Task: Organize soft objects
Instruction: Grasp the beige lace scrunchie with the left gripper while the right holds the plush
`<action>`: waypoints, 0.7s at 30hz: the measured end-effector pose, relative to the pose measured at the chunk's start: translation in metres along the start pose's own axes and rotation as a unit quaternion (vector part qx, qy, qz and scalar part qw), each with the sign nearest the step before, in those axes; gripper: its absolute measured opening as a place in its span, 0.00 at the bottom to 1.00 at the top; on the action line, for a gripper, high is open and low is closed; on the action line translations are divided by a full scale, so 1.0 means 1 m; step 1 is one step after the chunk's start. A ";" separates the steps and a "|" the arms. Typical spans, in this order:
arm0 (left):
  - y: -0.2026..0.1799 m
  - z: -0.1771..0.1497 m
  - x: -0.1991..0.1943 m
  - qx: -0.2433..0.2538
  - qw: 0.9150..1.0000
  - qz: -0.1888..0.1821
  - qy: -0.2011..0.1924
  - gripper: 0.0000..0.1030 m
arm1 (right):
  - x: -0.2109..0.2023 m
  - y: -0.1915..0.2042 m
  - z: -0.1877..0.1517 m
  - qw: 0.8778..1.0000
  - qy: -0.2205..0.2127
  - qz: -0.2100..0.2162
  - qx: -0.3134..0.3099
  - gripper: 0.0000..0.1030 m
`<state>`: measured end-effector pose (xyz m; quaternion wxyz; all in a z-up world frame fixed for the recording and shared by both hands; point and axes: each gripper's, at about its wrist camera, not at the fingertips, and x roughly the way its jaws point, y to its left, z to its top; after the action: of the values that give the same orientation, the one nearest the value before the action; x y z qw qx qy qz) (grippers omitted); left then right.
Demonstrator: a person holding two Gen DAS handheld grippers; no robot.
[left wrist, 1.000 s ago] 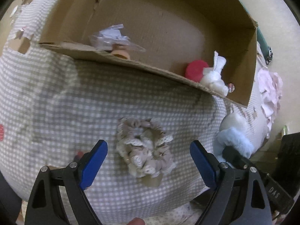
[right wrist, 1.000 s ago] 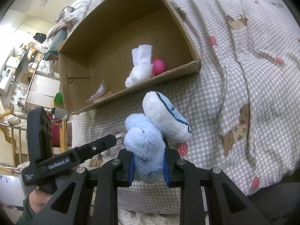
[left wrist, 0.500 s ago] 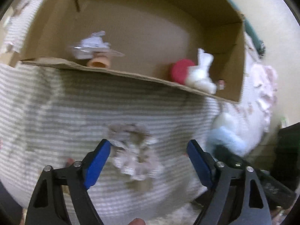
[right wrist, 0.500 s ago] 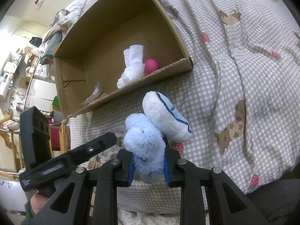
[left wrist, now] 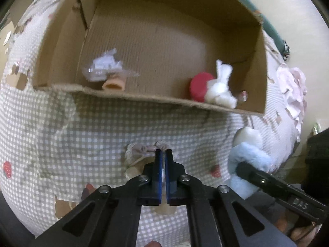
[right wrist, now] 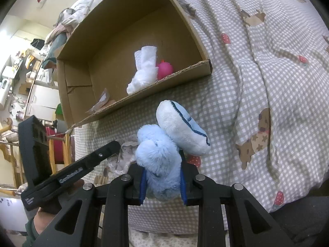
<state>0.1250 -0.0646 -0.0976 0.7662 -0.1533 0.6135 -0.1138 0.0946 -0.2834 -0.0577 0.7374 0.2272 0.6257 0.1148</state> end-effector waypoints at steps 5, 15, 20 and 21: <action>0.004 -0.003 -0.035 0.004 0.999 0.000 -0.035 0.02 | 0.000 0.001 0.000 1.000 -0.002 0.004 0.000 0.26; 0.007 -0.015 -0.017 -0.019 0.999 0.030 0.007 0.89 | -0.002 0.003 -0.005 1.000 -0.002 -0.003 -0.009 0.26; -0.009 -0.016 0.008 0.022 0.997 0.068 0.026 0.68 | -0.006 0.001 -0.007 1.000 -0.004 -0.007 -0.011 0.27; -0.010 -0.015 0.012 0.031 0.996 0.073 0.028 0.59 | -0.006 -0.001 -0.006 1.000 -0.004 -0.007 -0.009 0.27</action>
<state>0.1129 -0.0802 -0.1078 0.7595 -0.0810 0.6404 -0.0806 0.0872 -0.2860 -0.0534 0.7428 0.2168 0.6231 0.1137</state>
